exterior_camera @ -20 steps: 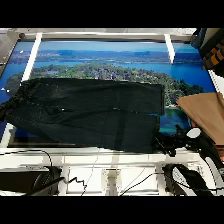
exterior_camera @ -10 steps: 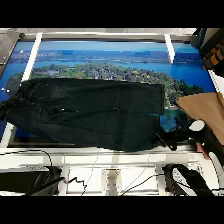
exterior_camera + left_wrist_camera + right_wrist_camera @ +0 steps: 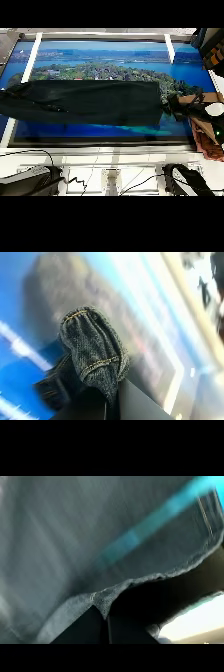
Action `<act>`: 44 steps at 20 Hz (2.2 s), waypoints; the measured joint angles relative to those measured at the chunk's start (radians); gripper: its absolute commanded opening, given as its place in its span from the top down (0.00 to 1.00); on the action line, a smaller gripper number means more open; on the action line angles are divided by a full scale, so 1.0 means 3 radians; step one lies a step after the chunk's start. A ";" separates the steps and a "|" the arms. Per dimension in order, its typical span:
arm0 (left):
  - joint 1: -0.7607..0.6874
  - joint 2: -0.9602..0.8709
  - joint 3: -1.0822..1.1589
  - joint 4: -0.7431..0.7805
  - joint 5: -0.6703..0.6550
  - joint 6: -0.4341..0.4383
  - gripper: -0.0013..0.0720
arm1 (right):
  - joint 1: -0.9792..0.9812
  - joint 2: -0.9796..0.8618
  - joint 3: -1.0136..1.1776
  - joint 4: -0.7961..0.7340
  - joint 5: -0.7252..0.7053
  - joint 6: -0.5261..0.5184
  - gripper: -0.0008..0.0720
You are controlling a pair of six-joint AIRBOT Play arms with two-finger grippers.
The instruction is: Fold the clothes and pants, and hang the long-sleeved shirts on hangers.
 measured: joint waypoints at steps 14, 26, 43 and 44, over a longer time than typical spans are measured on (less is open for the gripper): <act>-0.1714 -0.0013 0.0050 -0.0243 0.2775 -0.0291 0.93 | 0.0436 -0.1368 0.0366 0.0941 -0.2379 0.0526 0.95; -0.1795 -0.0290 0.0161 -0.0181 0.3003 -0.0841 0.93 | 0.0579 -0.2434 0.1667 0.0640 -0.2618 0.0416 0.95; -0.1827 -0.0434 0.0298 -0.0066 0.2954 -0.0921 0.84 | 0.0698 -0.2785 0.1982 0.0557 -0.3052 0.0196 0.93; -0.1827 -0.0456 0.0312 -0.0065 0.2939 -0.0921 0.59 | 0.0698 -0.2787 0.2003 0.0556 -0.3087 0.0193 0.82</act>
